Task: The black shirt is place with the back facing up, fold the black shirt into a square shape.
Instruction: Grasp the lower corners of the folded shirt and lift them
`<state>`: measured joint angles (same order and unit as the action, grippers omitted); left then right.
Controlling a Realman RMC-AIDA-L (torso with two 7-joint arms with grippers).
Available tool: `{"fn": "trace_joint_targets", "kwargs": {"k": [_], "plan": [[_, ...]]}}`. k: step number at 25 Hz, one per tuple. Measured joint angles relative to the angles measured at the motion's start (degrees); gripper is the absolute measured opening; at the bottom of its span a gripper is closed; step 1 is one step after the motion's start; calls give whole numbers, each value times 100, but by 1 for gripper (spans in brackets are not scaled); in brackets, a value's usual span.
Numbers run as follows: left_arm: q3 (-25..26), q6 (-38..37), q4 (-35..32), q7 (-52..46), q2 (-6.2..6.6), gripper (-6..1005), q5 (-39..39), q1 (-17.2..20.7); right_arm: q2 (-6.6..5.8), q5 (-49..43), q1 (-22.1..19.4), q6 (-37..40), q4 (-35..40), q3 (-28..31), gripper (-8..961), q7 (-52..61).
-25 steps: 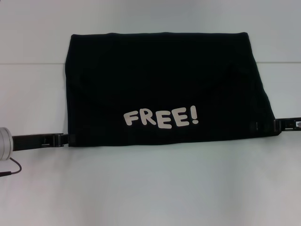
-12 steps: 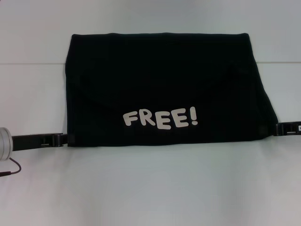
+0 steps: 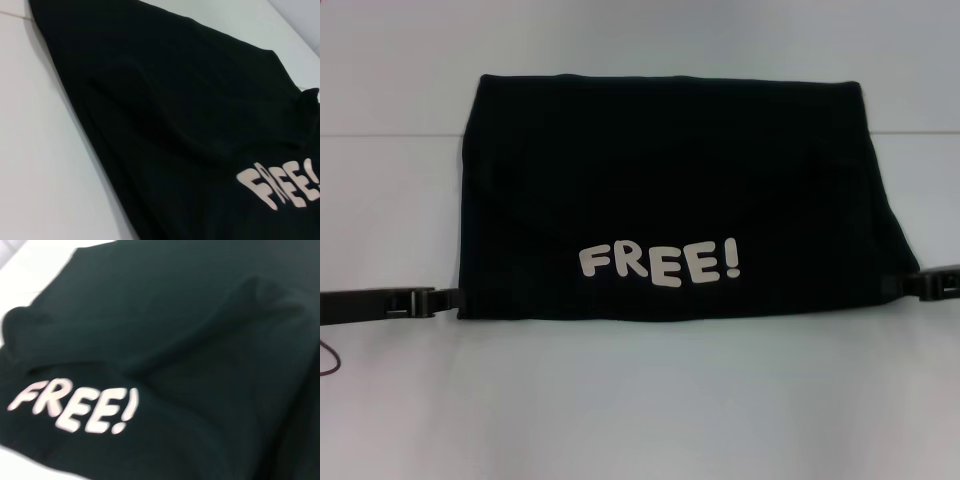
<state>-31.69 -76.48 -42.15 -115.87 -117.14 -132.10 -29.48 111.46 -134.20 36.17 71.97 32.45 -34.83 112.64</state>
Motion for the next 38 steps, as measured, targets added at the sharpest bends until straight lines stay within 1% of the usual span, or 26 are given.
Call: {"fn": "trace_joint_targets", "kwargs": {"k": [3, 7, 9, 13, 18, 23, 29, 33, 38], "plan": [[28, -304, -100, -2, 53, 32, -6, 70, -1, -1, -176, 526, 224, 46, 12, -259], [249, -644, -186, -3, 103, 34, -190, 96, -12, -30, -327, 790, 366, 31, 12, -347], [337, -664, -194, -6, 111, 34, -269, 95, -16, -34, -344, 814, 373, 30, 12, -352], [398, -326, -99, -107, 102, 35, -289, 61, -13, -36, -346, 776, 371, 18, 12, -356], [134, 90, 93, -250, 90, 37, -298, -72, 16, -36, -313, 732, 372, 12, 13, -357], [-71, 219, 162, -222, 31, 224, -303, -148, 29, -36, -305, 670, 373, 29, 13, -357], [-134, 176, 213, -205, 13, 462, -308, -208, 33, -36, -304, 622, 372, 52, 13, -357], [-272, 140, 219, -204, -1, 557, -298, -223, 34, -32, -303, 620, 374, 56, 13, -357], [-305, 135, 235, -206, -18, 675, -310, -283, 34, -10, -304, 620, 377, 57, 12, -361]]}}
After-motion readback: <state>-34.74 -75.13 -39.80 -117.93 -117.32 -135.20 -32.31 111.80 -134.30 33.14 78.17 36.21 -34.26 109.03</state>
